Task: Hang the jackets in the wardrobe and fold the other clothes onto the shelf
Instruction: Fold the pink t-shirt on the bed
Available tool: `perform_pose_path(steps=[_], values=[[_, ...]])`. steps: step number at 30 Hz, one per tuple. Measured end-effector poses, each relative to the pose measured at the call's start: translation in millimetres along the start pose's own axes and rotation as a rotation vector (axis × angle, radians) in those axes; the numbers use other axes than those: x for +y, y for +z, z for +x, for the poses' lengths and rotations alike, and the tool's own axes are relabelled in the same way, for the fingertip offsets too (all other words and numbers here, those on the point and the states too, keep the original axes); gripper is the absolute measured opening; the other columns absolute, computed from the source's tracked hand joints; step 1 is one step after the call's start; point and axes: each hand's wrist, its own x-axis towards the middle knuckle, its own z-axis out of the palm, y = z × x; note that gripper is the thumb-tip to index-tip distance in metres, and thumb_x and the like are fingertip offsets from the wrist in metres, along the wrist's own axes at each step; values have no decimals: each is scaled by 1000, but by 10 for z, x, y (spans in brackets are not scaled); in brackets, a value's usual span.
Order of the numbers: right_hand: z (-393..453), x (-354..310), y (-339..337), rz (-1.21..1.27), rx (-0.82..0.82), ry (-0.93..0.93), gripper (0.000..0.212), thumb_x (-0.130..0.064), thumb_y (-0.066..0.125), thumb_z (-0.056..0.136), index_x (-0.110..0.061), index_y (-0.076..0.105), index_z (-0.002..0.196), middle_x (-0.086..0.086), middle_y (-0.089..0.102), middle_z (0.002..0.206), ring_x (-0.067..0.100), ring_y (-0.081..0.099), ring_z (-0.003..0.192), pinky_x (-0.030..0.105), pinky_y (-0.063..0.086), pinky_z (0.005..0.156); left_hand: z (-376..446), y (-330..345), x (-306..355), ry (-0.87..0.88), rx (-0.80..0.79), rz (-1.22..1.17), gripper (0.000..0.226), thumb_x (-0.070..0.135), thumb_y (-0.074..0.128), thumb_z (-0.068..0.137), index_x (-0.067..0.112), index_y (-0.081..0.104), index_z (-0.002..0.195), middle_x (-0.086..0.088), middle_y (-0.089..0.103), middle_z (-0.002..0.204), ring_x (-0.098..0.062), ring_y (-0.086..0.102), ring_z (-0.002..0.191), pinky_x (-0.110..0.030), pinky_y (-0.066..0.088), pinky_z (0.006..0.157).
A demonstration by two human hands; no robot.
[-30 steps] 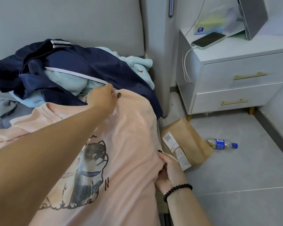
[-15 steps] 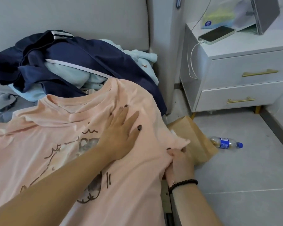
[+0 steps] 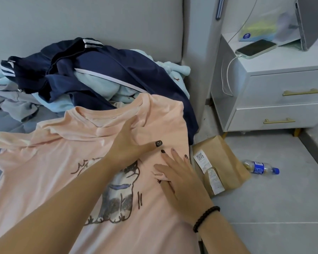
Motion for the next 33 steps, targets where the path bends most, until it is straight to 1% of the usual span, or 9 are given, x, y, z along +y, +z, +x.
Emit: perform_pose_path(steps=[6, 9, 12, 15, 17, 21, 26, 29, 33], values=[[-118, -24, -43, -168, -53, -32, 43, -28, 49, 92, -20, 55, 133, 4, 40, 149, 27, 25, 143, 49, 21, 113, -47, -91, -100, -97, 391, -24, 41, 13, 62, 86, 23, 55, 125, 8, 61, 85, -7, 60, 75, -19, 47, 66], [-161, -99, -82, -219, -195, 10, 53, -42, 33, 98, -23, 34, 147, -1, 13, 159, 18, -5, 147, 38, -1, 118, -266, -302, -295, -145, 532, -57, 29, 10, 57, 88, 24, 59, 114, 6, 66, 95, -11, 63, 80, -28, 53, 74], [-222, -256, -15, -394, -345, 116, 65, -56, 3, 94, -29, -11, 151, -7, -33, 153, 13, -37, 137, 35, -25, 111, -573, -708, -677, -151, 597, 86, 36, 14, 58, 90, 16, 54, 125, -3, 58, 123, -23, 59, 101, -33, 45, 85], [-196, -512, 111, -495, -409, 221, 78, -64, -22, 74, -25, -33, 140, -2, -51, 140, 24, -44, 132, 44, -26, 109, -880, -1247, -1147, -188, 669, 190, 43, 13, 58, 88, 12, 51, 130, -10, 49, 136, -30, 50, 116, -42, 42, 96], [-128, -687, 258, -540, -391, 222, 81, -62, -21, 75, -19, -25, 143, 4, -41, 146, 31, -34, 137, 50, -21, 110, -1027, -1532, -1400, -294, 765, 232, 45, 9, 54, 88, 6, 49, 132, -17, 44, 142, -33, 38, 130, -45, 31, 107], [155, -1124, 589, -602, -385, 204, 81, -52, 11, 86, -1, 23, 149, 17, 17, 157, 37, 17, 144, 57, 19, 114, -1081, -1664, -1589, -368, 888, 153, 48, 19, 45, 95, 3, 40, 140, -18, 30, 153, -31, 23, 143, -42, 17, 116], [640, -1413, 1031, -531, -425, -1, 72, -49, 7, 91, -16, -9, 152, 6, -23, 157, 25, -21, 144, 45, -10, 117, -910, -1999, -1761, -507, 1088, -406, 41, 21, 58, 88, 15, 52, 128, -1, 61, 126, -14, 61, 105, -30, 44, 93], [1018, -1648, 1176, -355, -388, -154, 62, -42, 24, 95, -16, 15, 151, 5, -1, 159, 22, -8, 146, 40, -3, 119, -697, -2380, -1947, -454, 918, -782, 37, 20, 69, 77, 6, 65, 111, -9, 73, 101, -19, 71, 86, -37, 57, 86], [1746, -1956, 1423, -61, -213, -253, 28, -15, 49, 90, -10, 57, 116, -1, 48, 128, 15, 40, 123, 24, 30, 108, -568, -2548, -2062, -387, 654, -842, 40, 41, 81, 69, 14, 74, 97, -7, 75, 82, -18, 73, 76, -30, 59, 71]])
